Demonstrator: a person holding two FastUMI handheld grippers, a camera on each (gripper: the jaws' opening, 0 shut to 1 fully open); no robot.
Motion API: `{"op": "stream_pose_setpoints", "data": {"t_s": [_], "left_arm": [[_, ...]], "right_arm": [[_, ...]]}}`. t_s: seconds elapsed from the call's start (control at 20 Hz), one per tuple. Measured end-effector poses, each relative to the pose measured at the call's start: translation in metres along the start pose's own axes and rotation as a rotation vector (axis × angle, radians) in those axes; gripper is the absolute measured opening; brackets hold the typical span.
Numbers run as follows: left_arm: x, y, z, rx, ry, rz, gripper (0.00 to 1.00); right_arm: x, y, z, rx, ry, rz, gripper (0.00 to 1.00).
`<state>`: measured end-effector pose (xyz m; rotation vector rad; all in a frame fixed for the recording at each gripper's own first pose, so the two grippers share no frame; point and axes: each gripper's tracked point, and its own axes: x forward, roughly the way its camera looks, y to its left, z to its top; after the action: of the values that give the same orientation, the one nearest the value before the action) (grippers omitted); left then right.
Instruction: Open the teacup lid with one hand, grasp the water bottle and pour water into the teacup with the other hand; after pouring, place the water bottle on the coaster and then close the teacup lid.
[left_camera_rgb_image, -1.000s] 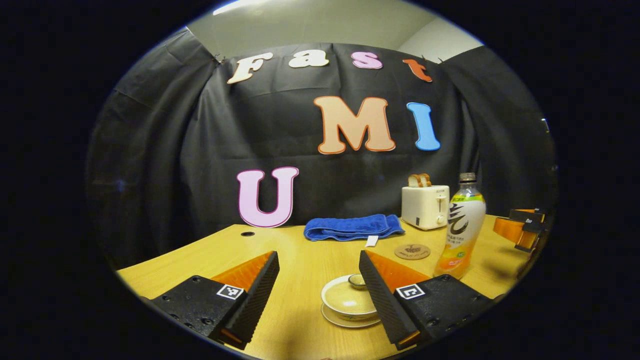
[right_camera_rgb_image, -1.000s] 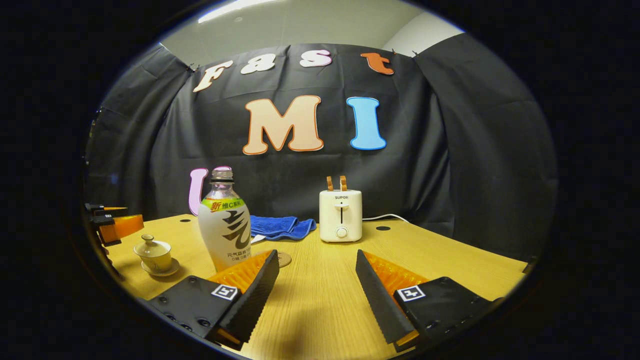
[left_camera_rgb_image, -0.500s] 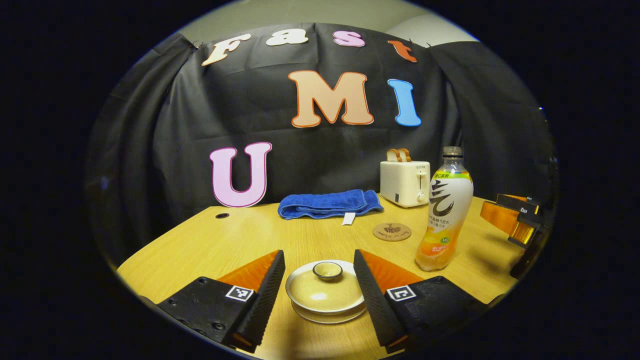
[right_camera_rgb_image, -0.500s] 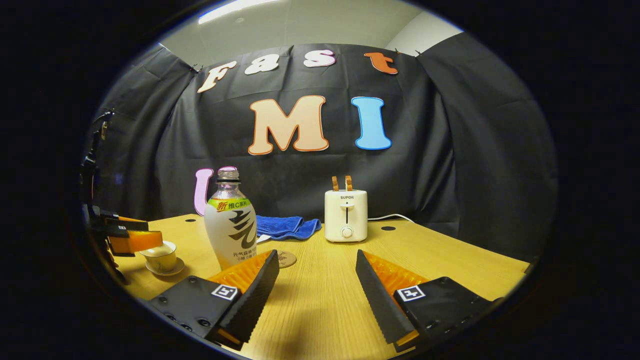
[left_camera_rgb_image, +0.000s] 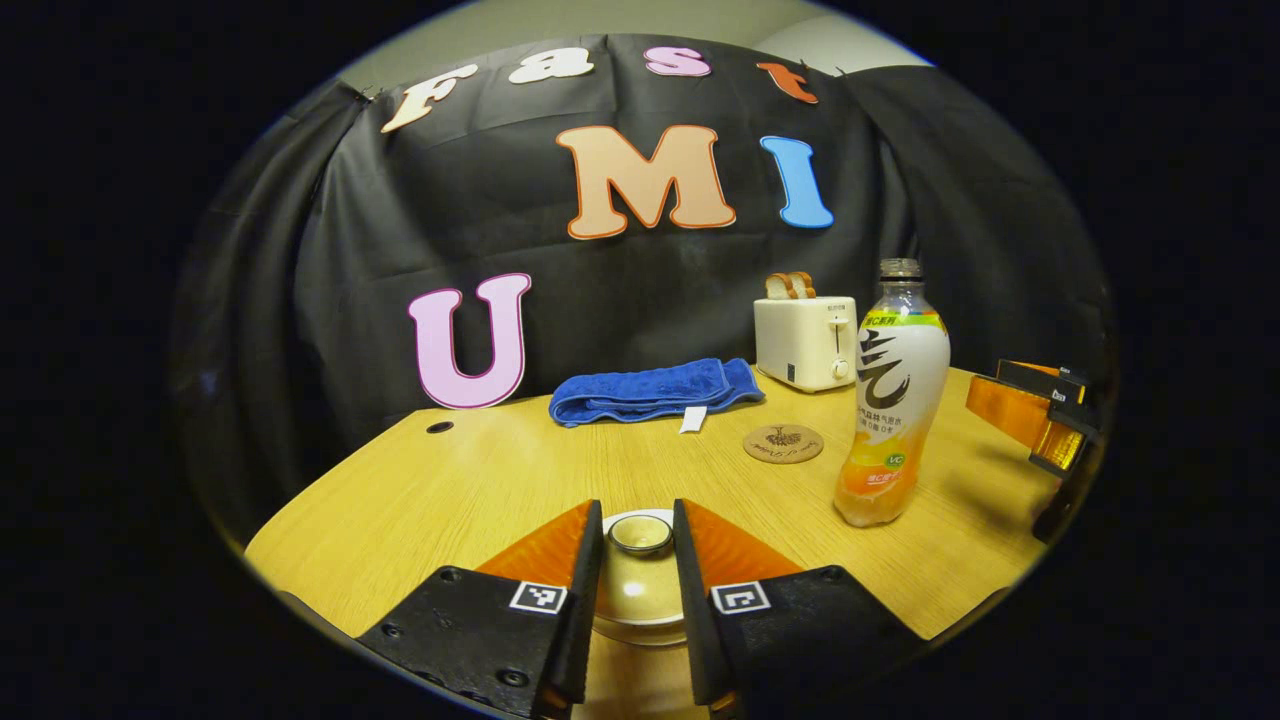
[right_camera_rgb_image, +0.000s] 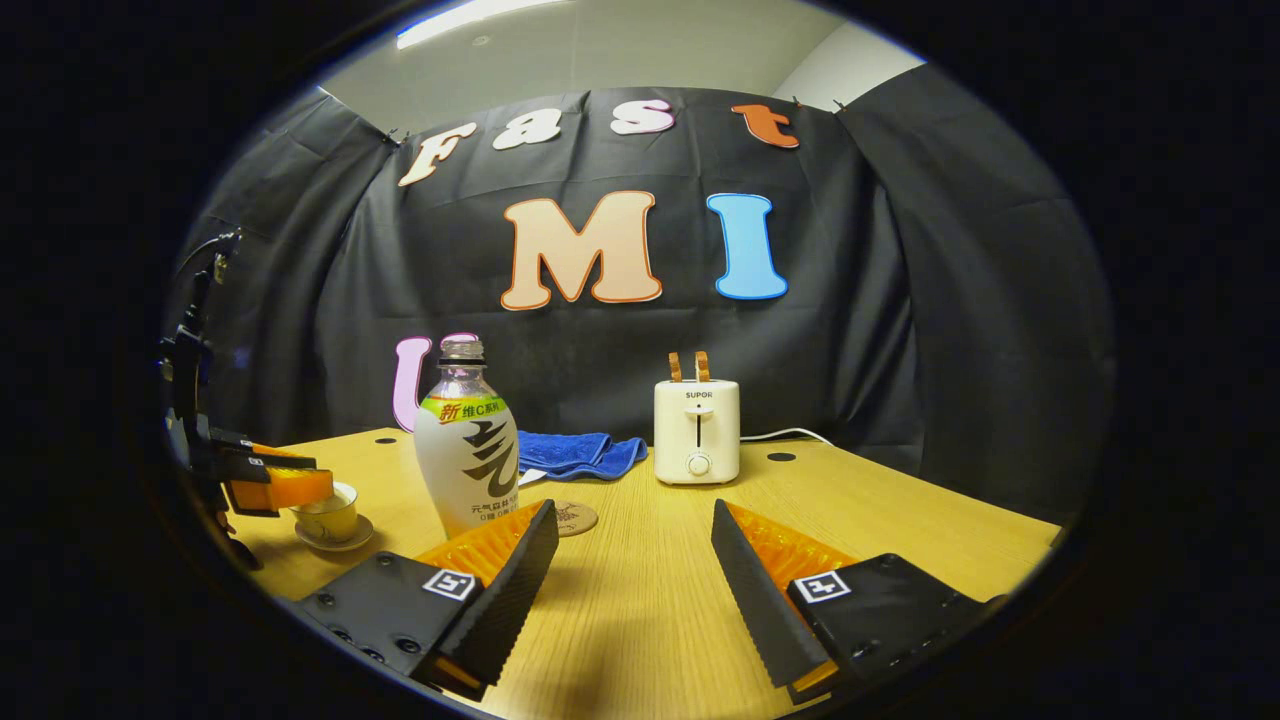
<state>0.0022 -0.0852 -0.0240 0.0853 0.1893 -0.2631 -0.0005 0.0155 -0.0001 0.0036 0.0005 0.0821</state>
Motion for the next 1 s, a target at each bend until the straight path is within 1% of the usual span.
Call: {"op": "stream_pose_setpoints", "data": {"t_s": [0.1,0.25,0.35,0.4,0.45,0.55,0.65,0.75,0.85,0.9,0.95,1.0], "left_arm": [[0.001,0.0,0.0,0.002,0.001,-0.003,0.36],[0.001,-0.001,0.0,0.013,-0.006,-0.005,0.29],[0.002,-0.001,0.001,0.004,-0.023,-0.007,0.25],[0.001,0.0,0.002,-0.003,-0.031,-0.003,0.24],[0.001,0.001,0.002,-0.014,-0.033,0.0,0.24],[0.0,0.001,0.007,-0.031,-0.046,0.007,0.24],[-0.002,0.004,0.011,-0.036,-0.064,0.018,0.24],[-0.006,0.007,0.018,-0.039,-0.086,0.027,0.24],[-0.013,0.014,0.025,-0.041,-0.108,0.043,0.24],[-0.017,0.02,0.029,-0.045,-0.127,0.059,0.24],[-0.02,0.024,0.033,-0.045,-0.139,0.069,0.24],[-0.024,0.028,0.034,-0.042,-0.145,0.082,0.23]], "right_arm": [[0.0,0.0,0.0,0.0,0.0,0.0,0.98],[0.0,0.0,0.0,0.0,0.0,0.0,1.0],[0.0,0.0,-0.001,0.0,0.0,0.0,0.96],[0.0,0.0,0.0,0.0,0.0,0.0,0.96],[0.0,-0.002,0.0,-0.001,0.001,-0.01,0.96],[0.0,-0.004,0.0,-0.002,0.0,-0.023,1.0],[0.0,-0.003,0.0,-0.002,0.0,-0.021,0.98],[-0.001,0.004,0.0,0.0,0.001,0.003,1.0],[-0.004,0.016,-0.001,0.001,0.003,0.043,0.95],[-0.006,0.023,-0.001,0.002,0.004,0.065,1.0],[-0.007,0.032,-0.001,0.002,0.005,0.089,1.0],[-0.009,0.04,-0.002,0.003,0.007,0.11,0.98]]}}
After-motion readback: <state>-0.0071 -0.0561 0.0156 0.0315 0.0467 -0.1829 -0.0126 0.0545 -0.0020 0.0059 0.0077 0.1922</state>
